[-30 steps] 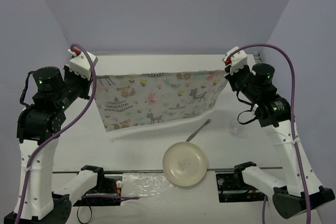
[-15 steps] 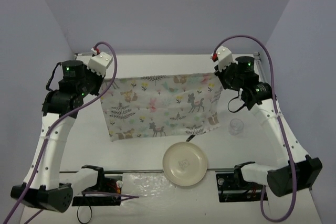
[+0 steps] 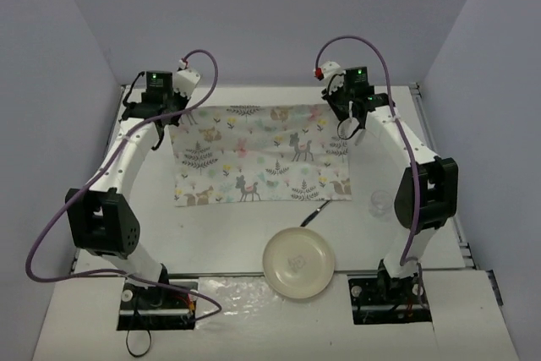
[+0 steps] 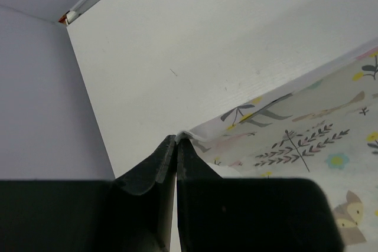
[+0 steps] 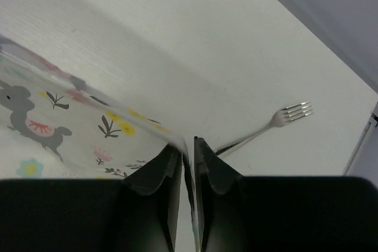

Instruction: Set the dinner table for one person

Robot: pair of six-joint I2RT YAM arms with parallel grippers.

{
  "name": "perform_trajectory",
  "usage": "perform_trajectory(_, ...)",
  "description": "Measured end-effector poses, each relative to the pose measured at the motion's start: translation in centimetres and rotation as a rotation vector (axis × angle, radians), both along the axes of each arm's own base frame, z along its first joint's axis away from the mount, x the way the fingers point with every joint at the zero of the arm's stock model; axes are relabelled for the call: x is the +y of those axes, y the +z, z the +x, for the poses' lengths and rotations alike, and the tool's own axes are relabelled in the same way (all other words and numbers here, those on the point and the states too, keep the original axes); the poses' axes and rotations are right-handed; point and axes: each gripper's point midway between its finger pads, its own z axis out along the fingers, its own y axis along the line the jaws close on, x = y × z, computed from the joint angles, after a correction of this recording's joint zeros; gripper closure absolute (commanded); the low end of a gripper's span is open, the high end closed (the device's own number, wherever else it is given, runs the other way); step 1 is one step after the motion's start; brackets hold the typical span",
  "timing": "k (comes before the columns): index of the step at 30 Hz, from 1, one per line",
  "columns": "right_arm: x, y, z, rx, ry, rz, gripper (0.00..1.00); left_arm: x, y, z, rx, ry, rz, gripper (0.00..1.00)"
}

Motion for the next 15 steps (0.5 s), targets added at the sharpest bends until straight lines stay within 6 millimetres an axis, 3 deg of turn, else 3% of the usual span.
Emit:
perform_trajectory(1,0.0,-0.6,1.1,-0.002,-0.008,-0.006,0.06,0.2,-0.5,1.1,-0.004,0.013,0.008,0.41)
perform_trajectory(2,-0.1,-1.2,2.2,-0.005,-0.017,-0.012,0.01,0.5,-1.0,2.3,-0.010,0.025,0.016,0.33)
perform_trajectory(6,-0.6,-3.2,5.4,0.001,-0.069,-0.056,0.00,1.5,-2.3,6.5,-0.013,0.085,0.048,0.13)
perform_trajectory(10,-1.3,-3.4,7.0,-0.021,-0.125,-0.087,0.00,1.7,-2.3,9.4,-0.037,0.122,0.051,0.11)
perform_trajectory(15,-2.0,-1.8,6.6,-0.055,-0.156,-0.099,0.01,1.8,0.5,9.3,-0.101,0.143,0.028,0.11)
